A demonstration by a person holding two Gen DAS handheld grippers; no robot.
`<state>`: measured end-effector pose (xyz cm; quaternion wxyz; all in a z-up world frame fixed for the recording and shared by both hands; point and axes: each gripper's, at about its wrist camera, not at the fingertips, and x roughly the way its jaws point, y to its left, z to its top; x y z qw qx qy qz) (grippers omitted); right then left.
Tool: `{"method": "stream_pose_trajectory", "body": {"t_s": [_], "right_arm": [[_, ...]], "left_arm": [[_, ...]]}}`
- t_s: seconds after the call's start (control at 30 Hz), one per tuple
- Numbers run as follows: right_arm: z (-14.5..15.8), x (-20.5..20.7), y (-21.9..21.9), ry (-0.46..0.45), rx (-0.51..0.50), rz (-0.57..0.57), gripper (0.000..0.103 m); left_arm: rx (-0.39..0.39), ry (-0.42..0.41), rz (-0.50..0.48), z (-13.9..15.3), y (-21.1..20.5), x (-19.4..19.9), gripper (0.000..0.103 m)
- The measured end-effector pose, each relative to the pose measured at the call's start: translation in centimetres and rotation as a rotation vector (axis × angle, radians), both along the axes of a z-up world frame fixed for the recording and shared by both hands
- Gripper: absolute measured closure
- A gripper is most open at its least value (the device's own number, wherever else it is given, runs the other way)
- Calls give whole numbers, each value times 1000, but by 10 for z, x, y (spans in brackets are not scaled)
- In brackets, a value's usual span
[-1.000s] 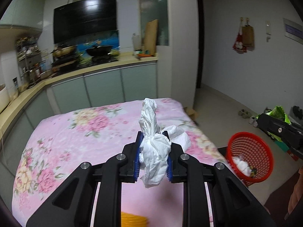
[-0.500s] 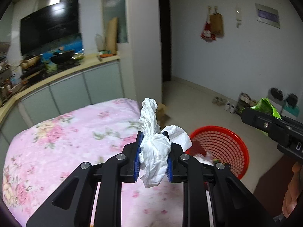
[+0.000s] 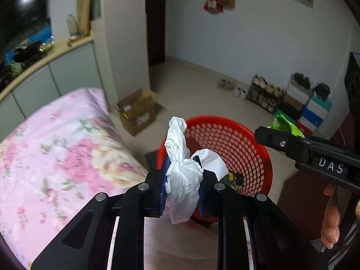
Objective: Collect trash
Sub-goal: 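Carry the white bag and green wrapper in both tools over the wastebasket, then open both tools to drop the bag and wrapper into the wastebasket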
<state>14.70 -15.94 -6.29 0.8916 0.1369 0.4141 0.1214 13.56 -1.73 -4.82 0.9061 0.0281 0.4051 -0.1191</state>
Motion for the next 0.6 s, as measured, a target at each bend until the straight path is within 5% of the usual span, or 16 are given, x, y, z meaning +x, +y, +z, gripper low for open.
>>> {"method": "stream_pose_trajectory", "body": {"t_s": [0.27,0.33,0.43,0.5,0.6], "right_arm": [[-25,21,-2,104,56,-6,61],[-25,25,-3,120,76,-7,60],[-26,29,-8,126,107,-14,41],[-24,28,-11,117,122,-24,36],[-23,26,-15,117,140,-32,36]], "left_arm": [[22,91,-37,-33,-20,21,81],[18,101,-39,-35,-21,24,75],[18,101,-44,-36,-20,27,55],[8,104,-47,-34,-20,28,35],[-9,98,-37,-29,-15,27,30]]}}
